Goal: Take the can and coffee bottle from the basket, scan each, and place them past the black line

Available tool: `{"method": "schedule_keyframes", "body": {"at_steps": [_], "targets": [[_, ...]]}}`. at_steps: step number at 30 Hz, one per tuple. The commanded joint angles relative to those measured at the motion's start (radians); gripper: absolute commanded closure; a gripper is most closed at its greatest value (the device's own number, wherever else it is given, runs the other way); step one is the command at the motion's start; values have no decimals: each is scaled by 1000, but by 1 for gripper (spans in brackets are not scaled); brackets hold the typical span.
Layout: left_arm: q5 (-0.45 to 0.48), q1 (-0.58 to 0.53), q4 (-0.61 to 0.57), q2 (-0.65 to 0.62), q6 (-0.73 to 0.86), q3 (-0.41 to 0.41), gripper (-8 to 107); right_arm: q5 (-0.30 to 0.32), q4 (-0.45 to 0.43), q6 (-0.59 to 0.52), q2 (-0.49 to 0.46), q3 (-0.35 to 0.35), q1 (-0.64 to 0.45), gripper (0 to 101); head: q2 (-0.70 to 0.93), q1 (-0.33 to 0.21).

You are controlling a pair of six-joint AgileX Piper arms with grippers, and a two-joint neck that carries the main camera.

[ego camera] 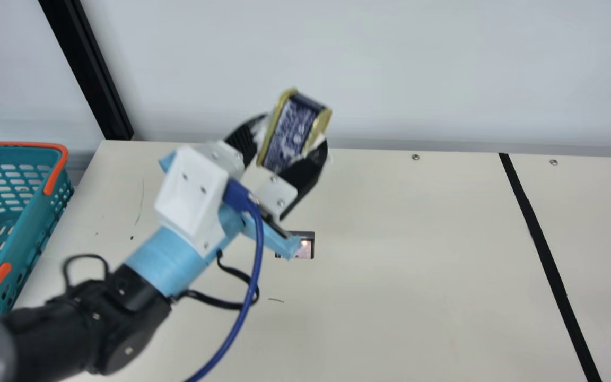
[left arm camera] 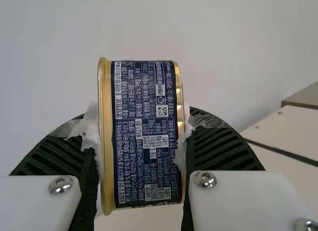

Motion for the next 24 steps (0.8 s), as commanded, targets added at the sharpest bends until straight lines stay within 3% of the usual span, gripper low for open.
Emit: {"method": "schedule_keyframes", "body": {"at_steps": [1,6,15,24], "targets": [[0,0,0,0,0,0,89,0,0,0,0,0,0,0,-3,-3],[195,6,46,-67,-7,-42,89,0,0,0,0,0,0,0,-3,-3],[304,8,74,-77,-25,-71,89,0,0,0,0,0,0,0,-3,-3],[632,17,194,-124,-133,-267,89,0,0,0,0,0,0,0,-3,-3]]}}
